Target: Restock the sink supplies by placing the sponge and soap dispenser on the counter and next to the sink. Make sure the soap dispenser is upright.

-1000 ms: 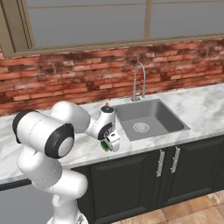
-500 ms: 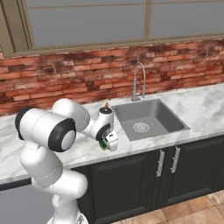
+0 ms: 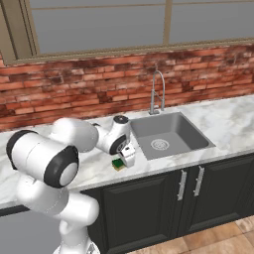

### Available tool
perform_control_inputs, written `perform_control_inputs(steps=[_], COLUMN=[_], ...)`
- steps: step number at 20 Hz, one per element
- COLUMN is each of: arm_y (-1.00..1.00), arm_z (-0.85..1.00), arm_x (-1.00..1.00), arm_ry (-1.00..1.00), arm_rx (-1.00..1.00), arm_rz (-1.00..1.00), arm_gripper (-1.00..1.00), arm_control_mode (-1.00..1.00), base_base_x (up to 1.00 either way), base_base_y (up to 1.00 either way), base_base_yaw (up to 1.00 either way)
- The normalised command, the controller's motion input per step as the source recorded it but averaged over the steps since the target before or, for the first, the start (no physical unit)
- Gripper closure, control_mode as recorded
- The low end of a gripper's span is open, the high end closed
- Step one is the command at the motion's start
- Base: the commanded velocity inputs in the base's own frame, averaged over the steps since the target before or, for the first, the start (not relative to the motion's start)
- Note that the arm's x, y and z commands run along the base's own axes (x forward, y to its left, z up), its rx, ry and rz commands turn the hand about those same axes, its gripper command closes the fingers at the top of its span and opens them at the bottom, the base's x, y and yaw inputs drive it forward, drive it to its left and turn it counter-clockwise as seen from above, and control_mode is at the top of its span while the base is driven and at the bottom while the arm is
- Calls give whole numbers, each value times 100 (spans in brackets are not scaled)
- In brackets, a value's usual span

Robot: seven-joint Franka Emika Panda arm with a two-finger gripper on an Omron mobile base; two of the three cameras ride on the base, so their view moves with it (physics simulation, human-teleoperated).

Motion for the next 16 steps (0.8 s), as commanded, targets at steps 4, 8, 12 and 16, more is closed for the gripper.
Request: perform_control_inputs(steps=[4, 8, 12, 16], arm_y=[-45, -25, 2, 28], arm_z=[84, 100, 100, 90], arm_x=[-69, -72, -62, -44], arm_ry=[-6, -6, -7, -10], arm_rx=[1, 3, 0, 0], arm_rz=[-3, -4, -5, -6], arm_gripper=[-100, -100, -100, -100], arm_control_mode=[-100, -100, -100, -100], base_base_x=[0, 0, 0, 0], base_base_y=[0, 0, 0, 0], base_base_yaw=[0, 0, 0, 0])
